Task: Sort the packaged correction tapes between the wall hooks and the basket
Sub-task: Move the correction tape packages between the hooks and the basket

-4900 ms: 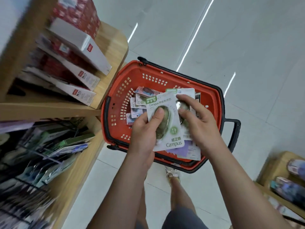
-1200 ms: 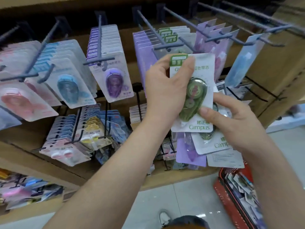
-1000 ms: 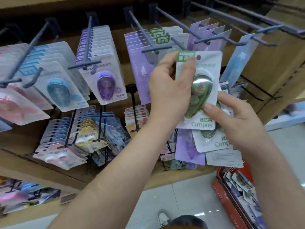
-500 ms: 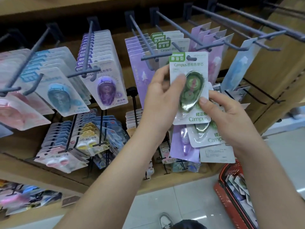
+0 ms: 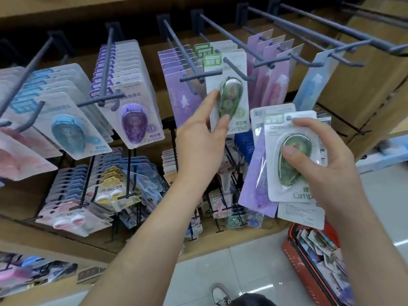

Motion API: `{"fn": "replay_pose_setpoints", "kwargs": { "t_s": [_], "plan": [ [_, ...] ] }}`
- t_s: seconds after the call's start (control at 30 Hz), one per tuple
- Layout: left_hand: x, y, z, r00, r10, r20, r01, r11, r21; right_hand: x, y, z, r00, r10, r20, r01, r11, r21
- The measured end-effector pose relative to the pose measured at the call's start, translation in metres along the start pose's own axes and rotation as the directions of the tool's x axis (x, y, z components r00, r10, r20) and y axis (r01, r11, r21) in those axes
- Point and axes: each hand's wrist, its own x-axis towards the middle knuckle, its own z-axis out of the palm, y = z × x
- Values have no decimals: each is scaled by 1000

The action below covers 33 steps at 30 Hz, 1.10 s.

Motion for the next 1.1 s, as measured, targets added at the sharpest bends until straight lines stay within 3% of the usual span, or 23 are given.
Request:
{"fn": "replay_pose_setpoints", "kwargs": {
  "t_s": [0.17, 0.2, 0.27, 0.33, 0.4, 0.6, 0.67, 0.8, 0.87, 0.93, 1.0, 1.1],
  "plan": [
    [-21, -8, -12, 996, 66, 52, -79, 940, 333, -5, -6, 4, 1000, -21, 12, 19, 991, 136],
    [-30, -10, -13, 995, 81, 64, -96, 950, 297, -6, -6, 7, 1000, -11, 13, 9, 989, 148],
    [-49, -11, -12, 986, 53, 160, -60, 997, 39, -7, -4, 14, 1000, 22, 16, -25, 979, 201],
    [-65, -10, -12, 943, -33, 332, 108, 972, -210, -10, -1, 22, 997, 69, 20, -72, 952, 296],
    [-70, -12, -13, 914, -80, 397, 205, 937, -284, -12, 1, 30, 988, 149, 31, -149, 902, 405],
    [-66, -16, -22, 907, 49, 419, 68, 963, -261, -19, 5, 46, 905, 377, 199, -414, 667, 620],
    [-66, -19, -23, 923, 53, 381, 22, 982, -190, -21, 7, 49, 907, 378, 186, -404, 658, 635],
    [-69, -27, -22, 971, 80, 223, -112, 984, 138, -23, 9, 59, 921, 385, 59, -334, 702, 629],
    [-72, -27, -25, 976, 155, 150, -179, 971, 158, -22, 14, 60, 919, 394, -9, -305, 725, 618],
    [-72, -28, -31, 984, 142, 104, -149, 987, 59, -19, 16, 53, 918, 392, -65, -283, 761, 584],
    [-69, -31, -36, 991, -20, 133, 46, 980, -195, -16, 17, 44, 952, 295, -82, -238, 880, 412],
    [-68, -31, -38, 943, -174, 285, 311, 768, -561, -16, 10, 43, 991, 131, 9, -131, 979, 156]
  ]
}}
